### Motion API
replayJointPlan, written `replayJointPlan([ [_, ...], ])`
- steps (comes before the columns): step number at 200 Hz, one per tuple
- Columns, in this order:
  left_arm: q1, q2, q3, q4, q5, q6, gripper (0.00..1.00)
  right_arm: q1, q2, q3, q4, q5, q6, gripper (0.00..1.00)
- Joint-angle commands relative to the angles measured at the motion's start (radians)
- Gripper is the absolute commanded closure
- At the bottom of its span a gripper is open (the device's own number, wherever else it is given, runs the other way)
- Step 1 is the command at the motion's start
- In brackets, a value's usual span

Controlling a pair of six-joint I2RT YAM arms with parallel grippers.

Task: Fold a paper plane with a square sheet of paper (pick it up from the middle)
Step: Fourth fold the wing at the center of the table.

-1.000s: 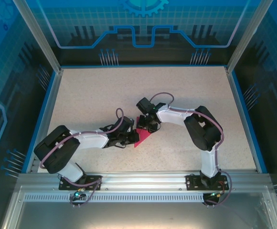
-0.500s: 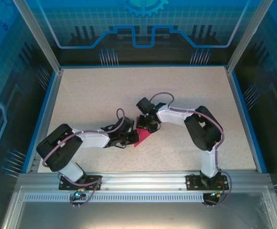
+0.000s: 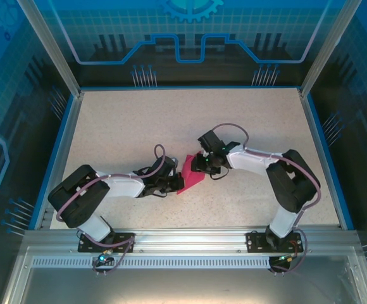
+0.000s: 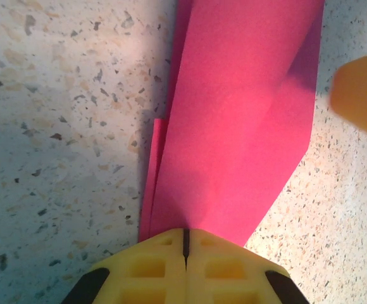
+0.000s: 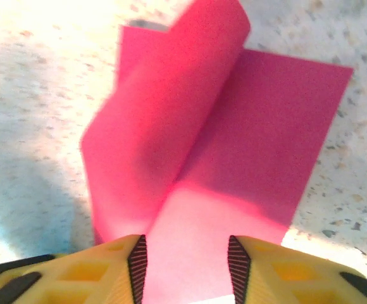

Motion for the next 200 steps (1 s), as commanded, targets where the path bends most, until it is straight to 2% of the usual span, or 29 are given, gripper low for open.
replayJointPlan([
  [1,-0.006,0.034,-0.038,-0.060,0.010,0.043,1.00,0.000,-0.045,-0.062,0.109,-0.082,-0.083,0.64],
  [48,-0.006,0.033,-0.039,-0.058,0.016,0.051,1.00,0.023,0.025,-0.075,0.211,-0.210,-0.093,0.87],
  [69,-0.006,0.033,-0.042,-0.058,0.016,0.048,1.00,0.029,0.068,-0.066,0.246,-0.252,-0.088,0.92],
  [112,-0.006,0.034,-0.042,-0.059,0.014,0.045,1.00,0.037,0.135,-0.046,0.253,-0.275,-0.084,0.98],
  [141,-0.005,0.034,-0.041,-0.065,0.013,0.045,1.00,0.031,0.161,-0.048,0.235,-0.245,-0.092,0.99],
  [200,-0.006,0.027,-0.053,-0.098,0.022,0.059,1.00,-0.064,0.170,-0.058,0.231,-0.216,-0.133,0.99],
])
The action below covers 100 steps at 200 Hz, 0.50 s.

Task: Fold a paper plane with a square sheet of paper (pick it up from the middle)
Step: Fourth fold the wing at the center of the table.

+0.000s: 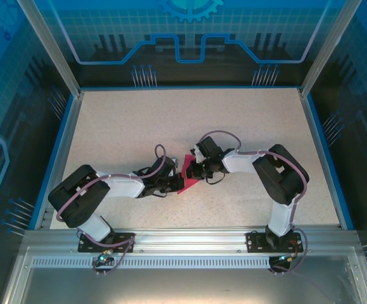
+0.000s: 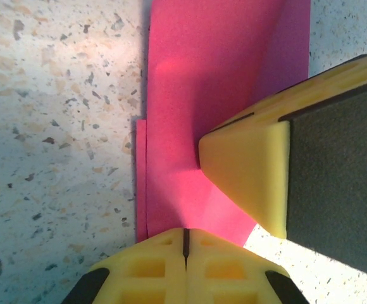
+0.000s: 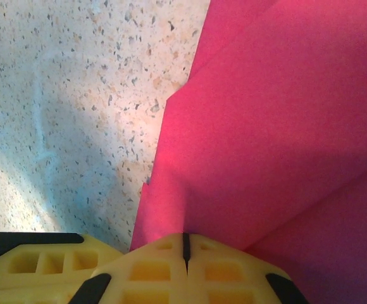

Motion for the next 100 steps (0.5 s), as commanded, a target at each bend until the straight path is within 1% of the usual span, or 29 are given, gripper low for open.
replayJointPlan([
  [1,-0.006,0.027,-0.047,-0.111,0.017,0.033,1.00,-0.061,0.034,0.000,-0.006,0.048,-0.037,0.99],
  [38,-0.005,0.030,-0.058,-0.111,0.028,0.038,1.00,-0.121,0.042,-0.003,0.023,0.042,-0.043,0.99],
  [100,-0.005,0.036,-0.063,-0.103,0.055,0.060,1.00,-0.190,0.075,0.028,0.032,0.040,-0.063,0.98],
])
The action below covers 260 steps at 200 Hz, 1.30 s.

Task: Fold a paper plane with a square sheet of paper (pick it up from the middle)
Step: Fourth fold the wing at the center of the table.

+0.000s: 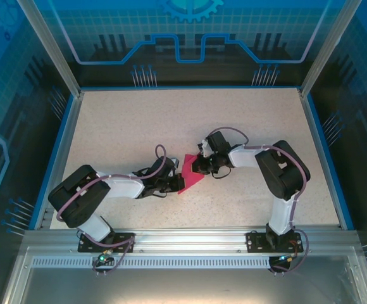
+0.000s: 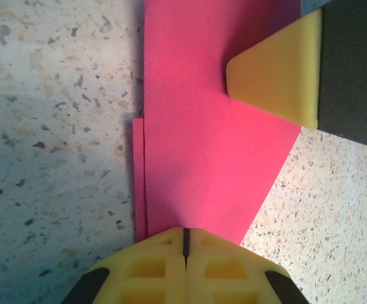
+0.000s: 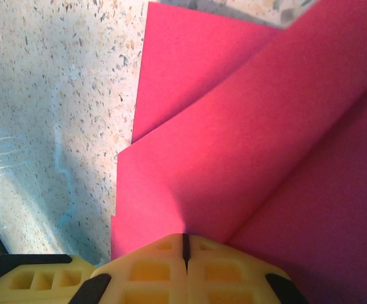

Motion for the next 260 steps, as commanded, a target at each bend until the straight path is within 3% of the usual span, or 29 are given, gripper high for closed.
replayJointPlan([
  [1,-0.005,0.035,-0.049,-0.135,0.045,0.037,1.00,-0.074,0.041,0.022,0.006,0.131,-0.033,0.98],
  [72,-0.006,0.043,-0.051,-0.127,0.062,0.091,1.00,-0.151,0.004,0.078,-0.008,0.128,-0.049,0.96],
  [142,-0.005,0.033,-0.120,0.008,0.063,0.257,1.00,-0.025,-0.275,-0.077,0.018,0.149,-0.050,0.95],
  [185,-0.006,0.045,-0.118,0.021,0.068,0.238,1.00,0.079,-0.187,-0.051,0.011,0.142,-0.028,0.96],
  [260,-0.007,0.042,-0.130,0.047,0.071,0.187,1.00,0.131,-0.013,-0.022,0.116,0.015,-0.002,0.96],
])
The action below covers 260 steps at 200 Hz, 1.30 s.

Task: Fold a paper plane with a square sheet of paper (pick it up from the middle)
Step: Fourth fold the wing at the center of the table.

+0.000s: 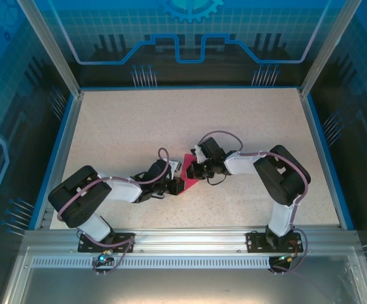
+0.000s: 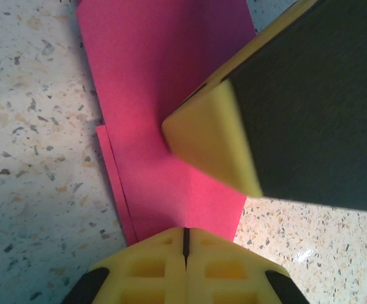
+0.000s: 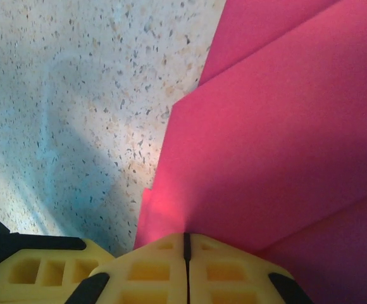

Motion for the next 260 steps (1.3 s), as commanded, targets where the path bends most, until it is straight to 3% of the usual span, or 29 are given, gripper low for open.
replayJointPlan([
  [1,-0.007,0.042,-0.046,-0.124,0.046,-0.018,1.00,0.013,0.032,0.032,0.046,-0.053,0.010,0.96],
  [64,-0.007,0.034,-0.047,-0.148,0.058,-0.008,1.00,-0.050,0.070,0.071,-0.023,0.039,-0.007,0.96],
  [189,-0.007,0.031,-0.052,-0.165,0.086,0.007,1.00,-0.251,0.215,0.241,-0.074,0.065,0.001,0.96],
  [260,-0.007,0.028,-0.046,-0.168,0.091,0.004,1.00,-0.327,0.215,0.328,-0.142,0.110,0.008,0.96],
])
